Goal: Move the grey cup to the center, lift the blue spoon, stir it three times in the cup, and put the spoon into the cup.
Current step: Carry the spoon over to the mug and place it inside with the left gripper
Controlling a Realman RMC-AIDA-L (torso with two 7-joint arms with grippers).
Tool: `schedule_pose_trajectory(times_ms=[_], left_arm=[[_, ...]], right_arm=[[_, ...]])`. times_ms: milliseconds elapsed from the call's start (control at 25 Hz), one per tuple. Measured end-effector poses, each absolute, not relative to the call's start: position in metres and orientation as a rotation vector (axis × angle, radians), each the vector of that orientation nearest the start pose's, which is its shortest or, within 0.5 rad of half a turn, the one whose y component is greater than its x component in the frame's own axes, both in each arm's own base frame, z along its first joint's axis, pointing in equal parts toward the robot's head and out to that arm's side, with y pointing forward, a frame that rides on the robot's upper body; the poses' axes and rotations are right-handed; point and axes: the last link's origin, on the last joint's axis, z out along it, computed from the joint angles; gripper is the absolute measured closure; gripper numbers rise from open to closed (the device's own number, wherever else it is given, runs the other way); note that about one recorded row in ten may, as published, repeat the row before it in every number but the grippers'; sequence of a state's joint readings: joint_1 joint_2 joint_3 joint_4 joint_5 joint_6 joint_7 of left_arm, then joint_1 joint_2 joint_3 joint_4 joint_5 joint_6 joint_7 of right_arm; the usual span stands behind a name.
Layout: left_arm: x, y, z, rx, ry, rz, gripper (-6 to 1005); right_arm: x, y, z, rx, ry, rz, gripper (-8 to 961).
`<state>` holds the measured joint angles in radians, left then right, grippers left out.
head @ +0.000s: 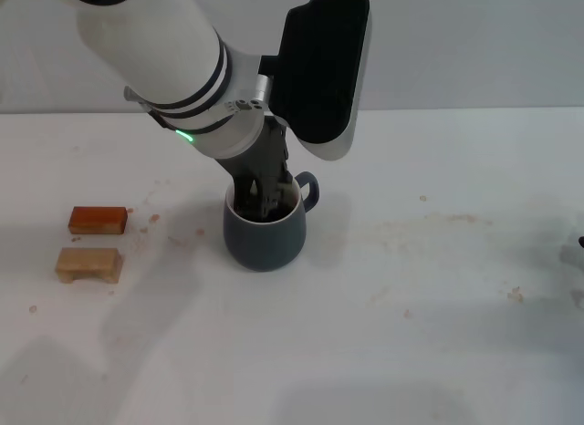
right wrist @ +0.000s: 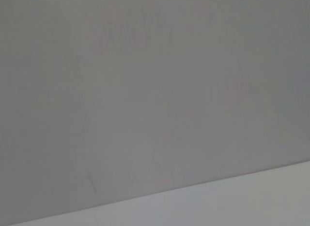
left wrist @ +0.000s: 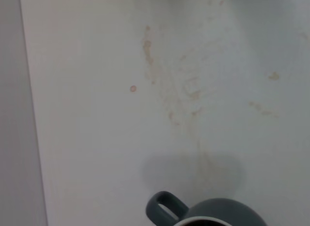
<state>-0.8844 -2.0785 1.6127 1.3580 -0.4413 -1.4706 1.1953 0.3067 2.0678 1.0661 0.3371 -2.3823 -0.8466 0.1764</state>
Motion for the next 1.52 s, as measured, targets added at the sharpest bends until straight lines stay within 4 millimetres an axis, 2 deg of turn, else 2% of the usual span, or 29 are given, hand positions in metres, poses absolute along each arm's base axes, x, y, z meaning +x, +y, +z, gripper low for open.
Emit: schedule_pose_trajectory(times_ms=[400,960,1120,1200,1520], left_arm=[[-0.081,0.394,-0.027,-2.641,0.530,0.857,862],[-0.079,0.378,-0.010,-2.658,0.463,0.931,861],[-0.074,0.373,-0.011,-2.670,0.480,0.913,880],[-0.066,0.369,-0.021,-2.691,0.535,0.855,892],[-0.058,0.372,-0.029,-2.662,0.588,0.776,941]], right_arm=[[0.369,0.314,-0.023,-1.482,0.884,0.581,919],[0.369,0.315,-0.022,-1.486,0.879,0.577,920],[0.369,0.315,-0.022,-1.493,0.873,0.574,920],[0.369,0.314,-0.022,-1.492,0.873,0.572,920],[0.371,0.313,-0.022,-1.491,0.875,0.569,919]])
